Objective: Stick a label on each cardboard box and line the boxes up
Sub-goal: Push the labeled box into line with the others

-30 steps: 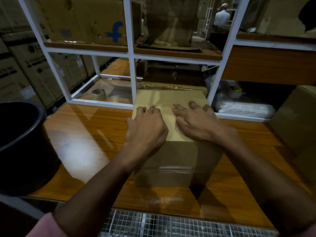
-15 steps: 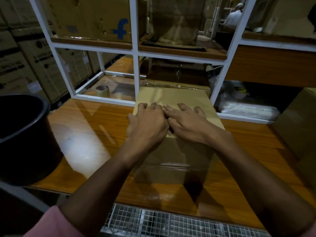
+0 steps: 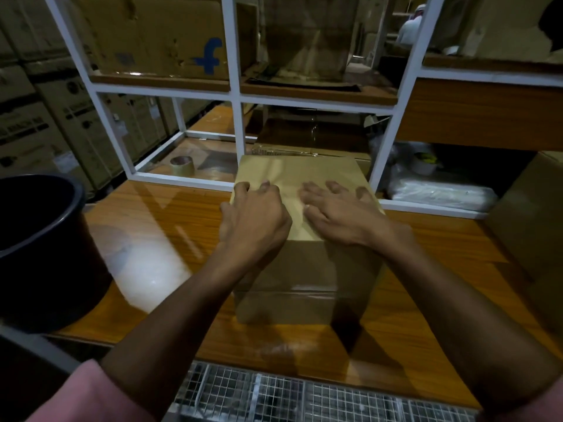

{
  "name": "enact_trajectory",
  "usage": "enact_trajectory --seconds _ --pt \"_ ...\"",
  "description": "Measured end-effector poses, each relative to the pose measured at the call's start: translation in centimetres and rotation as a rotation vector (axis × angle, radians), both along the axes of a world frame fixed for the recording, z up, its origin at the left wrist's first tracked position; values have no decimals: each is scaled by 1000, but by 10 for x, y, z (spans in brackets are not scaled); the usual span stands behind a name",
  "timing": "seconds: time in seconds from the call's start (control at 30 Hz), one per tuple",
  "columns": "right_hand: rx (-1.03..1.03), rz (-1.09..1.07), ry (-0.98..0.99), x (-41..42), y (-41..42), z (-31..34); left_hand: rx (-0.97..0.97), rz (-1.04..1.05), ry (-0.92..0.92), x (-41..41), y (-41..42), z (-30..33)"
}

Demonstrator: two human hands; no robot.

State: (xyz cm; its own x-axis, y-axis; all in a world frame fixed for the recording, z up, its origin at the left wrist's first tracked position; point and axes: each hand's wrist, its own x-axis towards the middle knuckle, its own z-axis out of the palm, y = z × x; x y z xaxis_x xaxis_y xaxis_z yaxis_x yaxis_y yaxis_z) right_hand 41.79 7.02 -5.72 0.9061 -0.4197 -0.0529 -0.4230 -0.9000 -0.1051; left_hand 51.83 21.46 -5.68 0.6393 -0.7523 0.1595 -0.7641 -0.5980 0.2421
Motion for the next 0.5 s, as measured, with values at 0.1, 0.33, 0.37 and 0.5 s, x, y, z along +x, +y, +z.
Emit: enact_trajectory --seconds 0.1,0.33,0.37,0.5 --pt "-25 -39 -23 -10 -11 -5 -22 11 0 2 1 -2" --pt "111 -12 -171 -48 -18 -5 -66 42 -5 4 0 -4" --pt "143 -31 -150 -53 -16 -6 -66 43 -14 4 1 -3" --pt "153 -6 -77 -56 -6 -7 -78 52 -16 10 3 -4"
